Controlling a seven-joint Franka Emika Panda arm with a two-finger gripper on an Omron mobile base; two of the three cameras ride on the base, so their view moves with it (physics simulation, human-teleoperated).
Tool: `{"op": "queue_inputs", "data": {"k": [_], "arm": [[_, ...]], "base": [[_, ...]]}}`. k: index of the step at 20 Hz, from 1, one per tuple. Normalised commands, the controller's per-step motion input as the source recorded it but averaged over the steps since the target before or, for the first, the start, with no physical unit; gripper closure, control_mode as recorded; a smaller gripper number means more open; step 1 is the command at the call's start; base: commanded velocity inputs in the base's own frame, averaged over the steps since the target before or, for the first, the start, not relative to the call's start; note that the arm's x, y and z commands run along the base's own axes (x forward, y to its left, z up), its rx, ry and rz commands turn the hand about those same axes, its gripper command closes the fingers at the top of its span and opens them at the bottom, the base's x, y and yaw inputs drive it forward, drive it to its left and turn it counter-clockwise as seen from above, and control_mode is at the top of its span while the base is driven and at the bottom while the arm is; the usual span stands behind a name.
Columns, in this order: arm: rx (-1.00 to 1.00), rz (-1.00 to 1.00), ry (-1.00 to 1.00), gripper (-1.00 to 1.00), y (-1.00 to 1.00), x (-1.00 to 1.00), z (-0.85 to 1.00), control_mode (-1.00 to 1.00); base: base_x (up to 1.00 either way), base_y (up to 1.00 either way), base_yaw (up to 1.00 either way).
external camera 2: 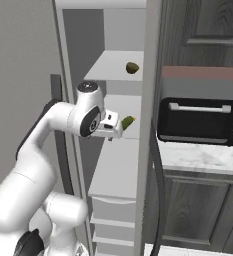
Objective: Take the kiwi, cucumber, and lemon wedge from the freezer and place them in the bowl on the counter.
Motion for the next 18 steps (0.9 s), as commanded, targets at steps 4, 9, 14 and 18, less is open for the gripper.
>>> {"op": "queue_inputs", "data": {"k": [4,9,14,18], "arm": [[0.03,0.04,0.02,-1.0,-0.01,0.57,0.0,-1.0],[0.04,0.07,0.05,-1.0,-0.13,0.52,0.0,-1.0],[0.06,0.03,0.0,-1.0,-0.06,0.47,-0.01,-1.0],[0.03,0.04,-0.03,-1.0,0.0,0.29,-0.09,-1.0]], "base": [[0.0,0.0,0.0],[0.0,0.0,0.0],[0.0,0.0,0.0],[0.0,0.0,0.0]]}}
